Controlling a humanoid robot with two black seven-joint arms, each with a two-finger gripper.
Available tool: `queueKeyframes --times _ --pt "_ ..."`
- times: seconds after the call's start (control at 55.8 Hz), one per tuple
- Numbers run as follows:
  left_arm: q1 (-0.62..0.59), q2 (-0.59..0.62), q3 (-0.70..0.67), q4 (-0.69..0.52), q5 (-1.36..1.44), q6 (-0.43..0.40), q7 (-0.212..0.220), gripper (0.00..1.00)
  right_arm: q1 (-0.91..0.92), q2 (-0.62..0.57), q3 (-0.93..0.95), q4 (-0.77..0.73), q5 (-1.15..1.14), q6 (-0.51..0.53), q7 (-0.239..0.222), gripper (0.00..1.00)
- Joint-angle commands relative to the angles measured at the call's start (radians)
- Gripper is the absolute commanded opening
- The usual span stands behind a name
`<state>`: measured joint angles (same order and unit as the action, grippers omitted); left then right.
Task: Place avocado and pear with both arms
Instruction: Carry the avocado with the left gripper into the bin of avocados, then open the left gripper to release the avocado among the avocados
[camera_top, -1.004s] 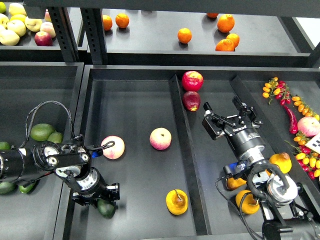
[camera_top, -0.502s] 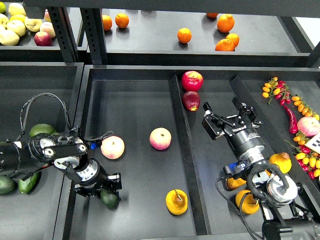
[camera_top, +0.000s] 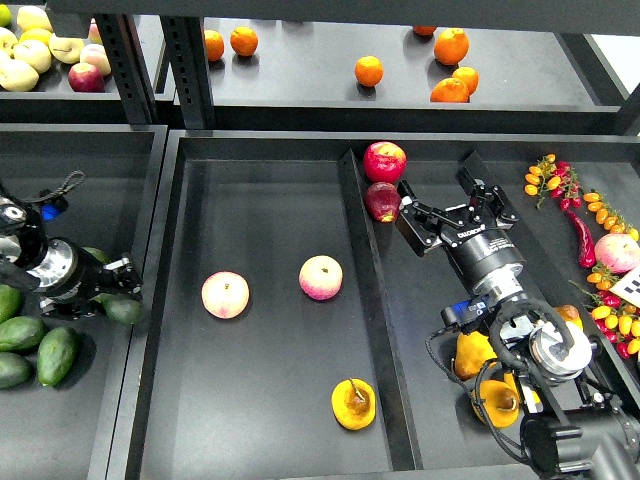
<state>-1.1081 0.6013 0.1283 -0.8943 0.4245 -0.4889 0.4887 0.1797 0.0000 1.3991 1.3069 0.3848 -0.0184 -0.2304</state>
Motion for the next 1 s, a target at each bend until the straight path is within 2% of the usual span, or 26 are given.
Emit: queueKeyframes --times 0.0,0.358,0.986 --pt "0.002 0.038 -0.009 0.018 0.0 0.0 0.0 0.35 0.001 0.0 0.0 0.0 0.0 0.0 -0.001 1.0" --pt "0.031 0.089 0.007 0.055 0.002 0.0 0.0 0.36 0.007 0.0 -0.002 0.002 0.005 0.0 0.0 1.0" --pt "0.142 0.072 -0.001 0.11 0.019 0.0 0.0 0.41 0.009 0.0 -0.002 0.003 0.005 0.0 -0.001 1.0"
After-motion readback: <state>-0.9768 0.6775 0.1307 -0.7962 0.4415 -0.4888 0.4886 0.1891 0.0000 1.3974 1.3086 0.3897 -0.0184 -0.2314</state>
